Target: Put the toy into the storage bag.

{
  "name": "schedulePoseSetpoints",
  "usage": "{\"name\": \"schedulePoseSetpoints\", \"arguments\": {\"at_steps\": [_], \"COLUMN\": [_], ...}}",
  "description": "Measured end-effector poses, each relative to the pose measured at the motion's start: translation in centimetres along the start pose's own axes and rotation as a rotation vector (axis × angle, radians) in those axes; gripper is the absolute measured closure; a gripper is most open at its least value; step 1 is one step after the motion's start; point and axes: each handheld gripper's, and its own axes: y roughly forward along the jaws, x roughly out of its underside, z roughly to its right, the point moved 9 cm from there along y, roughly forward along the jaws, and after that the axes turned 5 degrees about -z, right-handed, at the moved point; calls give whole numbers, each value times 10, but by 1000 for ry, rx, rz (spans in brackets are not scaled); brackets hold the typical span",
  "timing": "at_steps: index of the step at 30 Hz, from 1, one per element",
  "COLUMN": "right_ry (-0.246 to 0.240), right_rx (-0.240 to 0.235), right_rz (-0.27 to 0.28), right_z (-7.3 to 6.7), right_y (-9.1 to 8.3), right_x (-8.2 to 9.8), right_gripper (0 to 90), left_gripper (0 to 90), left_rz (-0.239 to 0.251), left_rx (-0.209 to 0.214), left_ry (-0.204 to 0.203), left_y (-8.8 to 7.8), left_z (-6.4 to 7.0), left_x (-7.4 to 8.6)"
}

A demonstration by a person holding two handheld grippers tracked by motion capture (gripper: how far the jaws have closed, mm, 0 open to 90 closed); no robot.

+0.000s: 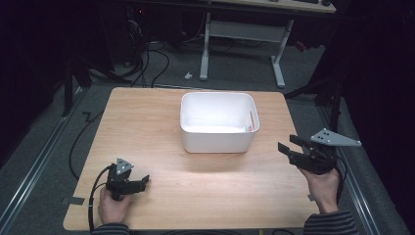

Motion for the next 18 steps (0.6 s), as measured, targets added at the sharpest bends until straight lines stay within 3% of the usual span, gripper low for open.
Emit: {"name": "schedulePoseSetpoints", "arguments": {"at_steps": [18], "right_ry": [50], "right_rx": [12], "right_rz": [-9], "right_z": [4], "right_y": [1], "right_x": [33], "right_gripper": [453], "left_gripper": [144], "left_rz": [0], "left_rx": [0], "left_ry": [0], "left_y": [0], "left_z": [0], "left_x": [0]}}
